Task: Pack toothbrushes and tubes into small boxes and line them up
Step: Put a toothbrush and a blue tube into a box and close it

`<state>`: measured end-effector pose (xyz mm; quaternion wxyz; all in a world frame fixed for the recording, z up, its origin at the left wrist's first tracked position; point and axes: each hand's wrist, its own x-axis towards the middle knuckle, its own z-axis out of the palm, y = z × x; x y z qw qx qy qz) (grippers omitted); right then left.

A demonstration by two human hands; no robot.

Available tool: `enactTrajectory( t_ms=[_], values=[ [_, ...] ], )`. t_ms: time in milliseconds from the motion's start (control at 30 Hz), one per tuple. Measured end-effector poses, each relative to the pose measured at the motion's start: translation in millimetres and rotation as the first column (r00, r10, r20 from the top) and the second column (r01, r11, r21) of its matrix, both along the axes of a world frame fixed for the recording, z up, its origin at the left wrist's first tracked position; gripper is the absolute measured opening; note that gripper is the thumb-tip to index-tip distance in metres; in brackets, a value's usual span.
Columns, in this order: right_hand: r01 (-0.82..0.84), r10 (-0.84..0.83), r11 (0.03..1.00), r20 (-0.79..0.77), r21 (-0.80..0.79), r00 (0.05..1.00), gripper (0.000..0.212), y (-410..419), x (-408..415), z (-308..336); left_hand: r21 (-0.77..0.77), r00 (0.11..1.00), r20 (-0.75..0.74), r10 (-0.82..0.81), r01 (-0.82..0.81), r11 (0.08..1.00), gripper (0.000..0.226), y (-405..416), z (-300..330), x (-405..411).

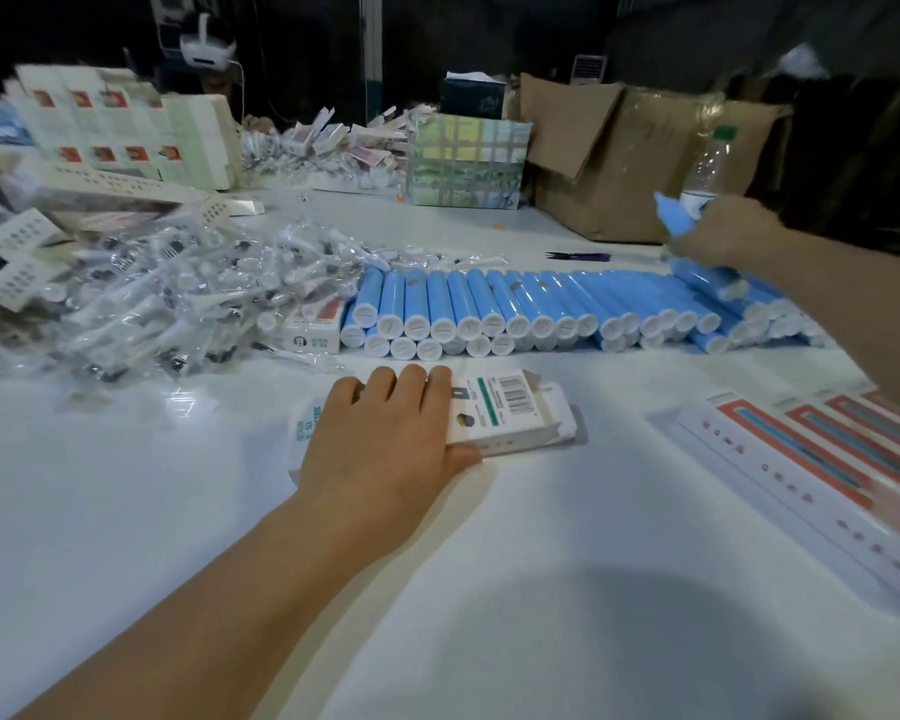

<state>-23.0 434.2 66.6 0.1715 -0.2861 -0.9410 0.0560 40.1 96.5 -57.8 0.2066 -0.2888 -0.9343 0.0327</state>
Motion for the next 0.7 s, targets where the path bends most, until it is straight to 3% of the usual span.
enactTrajectory(
  t_ms=[67,167,233,300,433,567,633,700],
  values=[
    [-0.115,0.068,0.963,-0.194,-0.243,0.979,0.023,-24,12,5,0.020,1.000,0.000,0.019,-0.019,1.000,0.082,-1,2,-2],
    [-0.428,0.099,0.695,-0.513,-0.578,0.852,0.013,-73,37,1,0.060,0.999,0.009,0.038,-0.038,0.997,0.085,-3,4,-2],
    [-0.580,0.051,0.489,-0.643,-0.651,0.764,0.017,-98,53,-13,0.075,0.999,0.012,0.046,-0.047,0.996,0.084,-4,5,-1],
    [-0.647,-0.031,0.389,-0.711,-0.656,0.703,0.016,-120,69,-32,0.084,0.998,0.010,0.062,-0.063,0.995,0.084,-7,6,1],
    [-0.690,-0.155,0.330,-0.758,-0.644,0.634,0.019,-138,80,-72,0.079,0.996,0.002,0.093,-0.092,0.993,0.077,-15,5,3],
    [-0.695,-0.233,0.220,-0.729,-0.684,0.644,0.084,-134,82,-90,0.074,0.990,0.014,0.140,-0.140,0.987,0.076,-22,5,2],
    [-0.700,-0.229,0.223,-0.735,-0.678,0.639,0.100,-129,83,-94,0.087,0.987,0.022,0.157,-0.158,0.984,0.077,-22,6,2],
    [-0.677,-0.204,0.249,-0.721,-0.692,0.662,0.103,-131,85,-97,0.085,0.987,0.021,0.157,-0.158,0.984,0.076,-21,5,3]
  ],
)
